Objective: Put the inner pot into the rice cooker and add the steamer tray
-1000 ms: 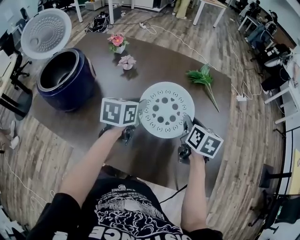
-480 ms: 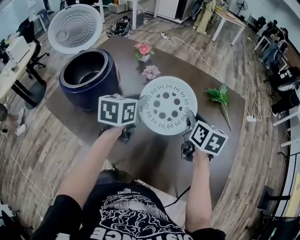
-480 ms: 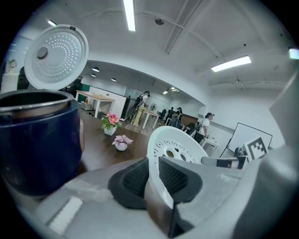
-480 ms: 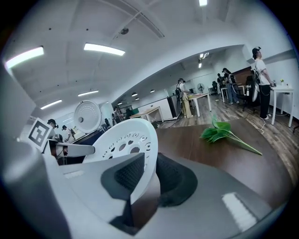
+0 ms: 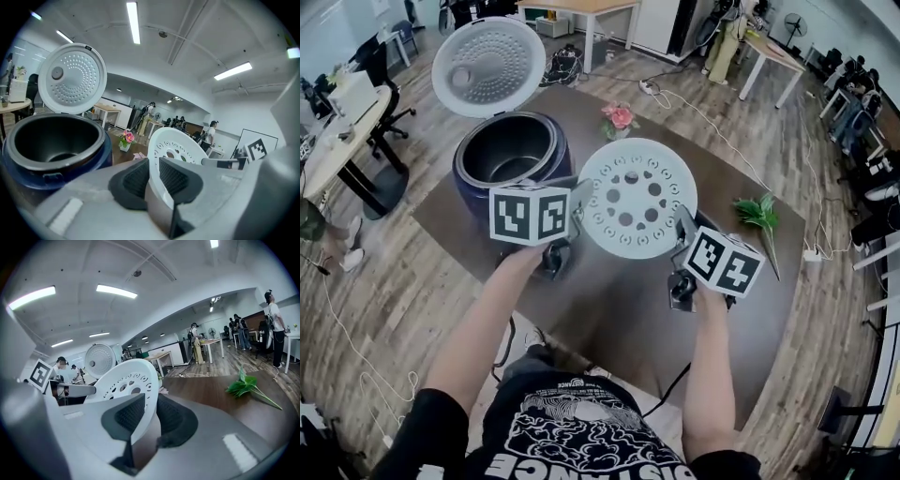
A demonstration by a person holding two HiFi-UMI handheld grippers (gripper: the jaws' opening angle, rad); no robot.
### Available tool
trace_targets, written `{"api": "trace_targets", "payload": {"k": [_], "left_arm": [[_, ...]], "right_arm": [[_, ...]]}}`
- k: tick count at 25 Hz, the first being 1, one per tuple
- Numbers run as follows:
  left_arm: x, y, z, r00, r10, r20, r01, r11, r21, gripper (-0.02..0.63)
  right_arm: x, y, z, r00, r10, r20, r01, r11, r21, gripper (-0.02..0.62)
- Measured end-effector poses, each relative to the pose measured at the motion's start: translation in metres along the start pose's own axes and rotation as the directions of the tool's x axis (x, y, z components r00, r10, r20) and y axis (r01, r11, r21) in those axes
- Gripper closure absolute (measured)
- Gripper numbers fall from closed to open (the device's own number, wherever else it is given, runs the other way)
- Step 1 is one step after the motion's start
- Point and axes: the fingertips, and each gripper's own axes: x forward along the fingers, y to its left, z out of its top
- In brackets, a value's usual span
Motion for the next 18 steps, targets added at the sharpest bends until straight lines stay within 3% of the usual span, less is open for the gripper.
{"api": "trace_targets", "payload": {"k": [5, 18], "left_arm": [[-0.021, 0.024, 0.028, 0.999, 0.021, 0.039, -0.021, 1.0, 0.008, 0.531], [-0.062, 0.07, 0.054, 0.99, 0.083, 0.114, -0.081, 0.997, -0.02, 0.531]], "right_arm": [[0.018, 0.034, 0.02, 0.999, 0.047, 0.003, -0.047, 0.999, -0.024, 0.518], [0.049, 0.095, 0.035, 0.989, 0.151, 0.009, -0.15, 0.987, -0.052, 0.518]]}}
